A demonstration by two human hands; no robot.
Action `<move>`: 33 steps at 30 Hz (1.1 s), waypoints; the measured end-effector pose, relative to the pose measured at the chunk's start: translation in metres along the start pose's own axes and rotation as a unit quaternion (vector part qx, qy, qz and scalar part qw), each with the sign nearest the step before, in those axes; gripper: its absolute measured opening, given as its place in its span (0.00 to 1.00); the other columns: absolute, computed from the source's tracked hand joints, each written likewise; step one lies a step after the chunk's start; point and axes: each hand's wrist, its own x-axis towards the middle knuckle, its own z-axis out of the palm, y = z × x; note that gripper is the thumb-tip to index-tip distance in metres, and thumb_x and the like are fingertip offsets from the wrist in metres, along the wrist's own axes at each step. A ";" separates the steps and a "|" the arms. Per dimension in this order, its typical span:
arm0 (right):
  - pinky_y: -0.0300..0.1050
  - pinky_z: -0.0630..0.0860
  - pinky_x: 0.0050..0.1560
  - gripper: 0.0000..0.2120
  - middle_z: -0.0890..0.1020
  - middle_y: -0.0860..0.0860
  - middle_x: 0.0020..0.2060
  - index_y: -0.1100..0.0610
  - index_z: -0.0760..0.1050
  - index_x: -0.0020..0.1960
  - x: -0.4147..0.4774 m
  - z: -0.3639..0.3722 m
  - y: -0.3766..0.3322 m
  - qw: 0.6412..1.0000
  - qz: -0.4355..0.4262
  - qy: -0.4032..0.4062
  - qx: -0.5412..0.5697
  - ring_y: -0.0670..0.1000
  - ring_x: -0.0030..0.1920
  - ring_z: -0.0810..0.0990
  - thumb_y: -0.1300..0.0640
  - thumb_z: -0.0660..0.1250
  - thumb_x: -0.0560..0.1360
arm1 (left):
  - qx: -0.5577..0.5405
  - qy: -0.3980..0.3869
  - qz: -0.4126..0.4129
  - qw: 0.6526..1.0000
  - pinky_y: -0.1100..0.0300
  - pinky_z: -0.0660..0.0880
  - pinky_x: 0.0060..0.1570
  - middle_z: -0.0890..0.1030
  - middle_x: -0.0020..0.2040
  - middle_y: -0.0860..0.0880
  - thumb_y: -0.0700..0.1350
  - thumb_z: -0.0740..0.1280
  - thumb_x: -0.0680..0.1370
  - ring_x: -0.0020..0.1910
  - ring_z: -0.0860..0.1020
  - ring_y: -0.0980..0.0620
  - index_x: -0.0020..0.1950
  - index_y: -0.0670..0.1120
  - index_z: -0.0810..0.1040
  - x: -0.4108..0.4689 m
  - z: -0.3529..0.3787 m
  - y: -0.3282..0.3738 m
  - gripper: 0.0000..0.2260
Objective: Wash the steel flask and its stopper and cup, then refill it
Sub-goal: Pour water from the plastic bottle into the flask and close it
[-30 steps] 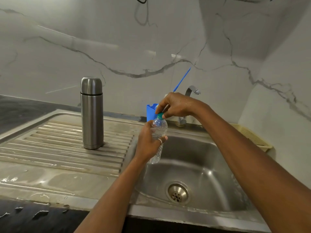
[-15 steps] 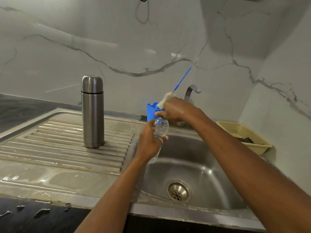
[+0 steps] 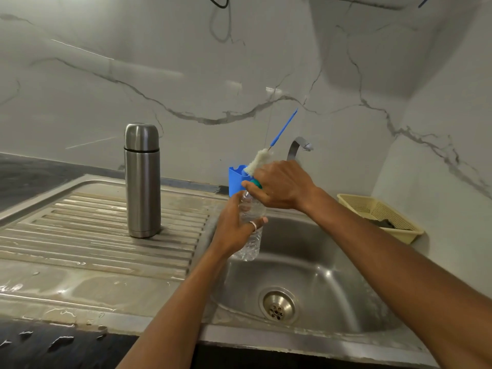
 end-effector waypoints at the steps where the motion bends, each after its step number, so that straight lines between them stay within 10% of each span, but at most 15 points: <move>1: 0.43 0.64 0.29 0.24 0.73 0.50 0.30 0.55 0.70 0.35 0.000 0.002 0.003 1.000 -0.013 0.000 -0.004 0.49 0.27 0.68 0.40 0.56 0.82 | -0.007 -0.006 -0.002 1.000 0.72 0.74 0.51 0.81 0.60 0.52 0.47 0.80 0.72 0.58 0.80 0.56 0.71 0.48 0.71 0.000 -0.001 0.000 0.30; 6: 0.46 0.63 0.28 0.28 0.57 0.45 0.23 0.49 0.52 0.27 -0.003 0.006 -0.004 0.996 0.052 0.034 0.060 0.50 0.21 0.61 0.47 0.65 0.78 | 0.022 -0.004 0.020 1.000 0.71 0.73 0.51 0.79 0.58 0.56 0.46 0.80 0.72 0.55 0.78 0.62 0.71 0.49 0.71 -0.002 0.003 0.001 0.30; 15: 0.45 0.64 0.33 0.23 0.68 0.47 0.24 0.50 0.60 0.27 0.010 0.010 -0.018 0.971 0.215 -0.047 0.095 0.50 0.28 0.70 0.46 0.63 0.78 | 0.029 0.005 0.025 0.999 0.66 0.77 0.52 0.81 0.56 0.54 0.44 0.79 0.73 0.54 0.81 0.59 0.67 0.49 0.73 -0.003 0.008 0.000 0.25; 22: 0.45 0.69 0.33 0.37 0.75 0.50 0.26 0.56 0.70 0.29 0.003 0.002 -0.017 0.926 0.291 -0.058 0.235 0.50 0.29 0.75 0.26 0.52 0.77 | 0.007 0.060 -0.026 0.998 0.74 0.72 0.46 0.79 0.55 0.56 0.45 0.80 0.71 0.53 0.78 0.61 0.64 0.52 0.72 0.000 0.002 0.007 0.26; 28: 0.54 0.82 0.50 0.11 0.84 0.54 0.48 0.58 0.79 0.57 -0.043 0.042 -0.019 0.785 0.362 -0.137 0.484 0.51 0.46 0.83 0.54 0.61 0.82 | -0.010 0.123 -0.056 0.991 0.60 0.77 0.52 0.81 0.59 0.49 0.48 0.81 0.71 0.56 0.81 0.51 0.66 0.48 0.72 0.002 -0.007 0.008 0.28; 33: 0.40 0.78 0.50 0.30 0.81 0.42 0.55 0.47 0.70 0.68 -0.062 0.079 -0.058 0.799 0.276 -0.198 0.495 0.45 0.55 0.82 0.45 0.78 0.70 | -0.016 0.124 -0.055 0.991 0.63 0.77 0.51 0.80 0.58 0.52 0.48 0.80 0.71 0.55 0.81 0.53 0.65 0.54 0.71 0.004 -0.006 0.020 0.27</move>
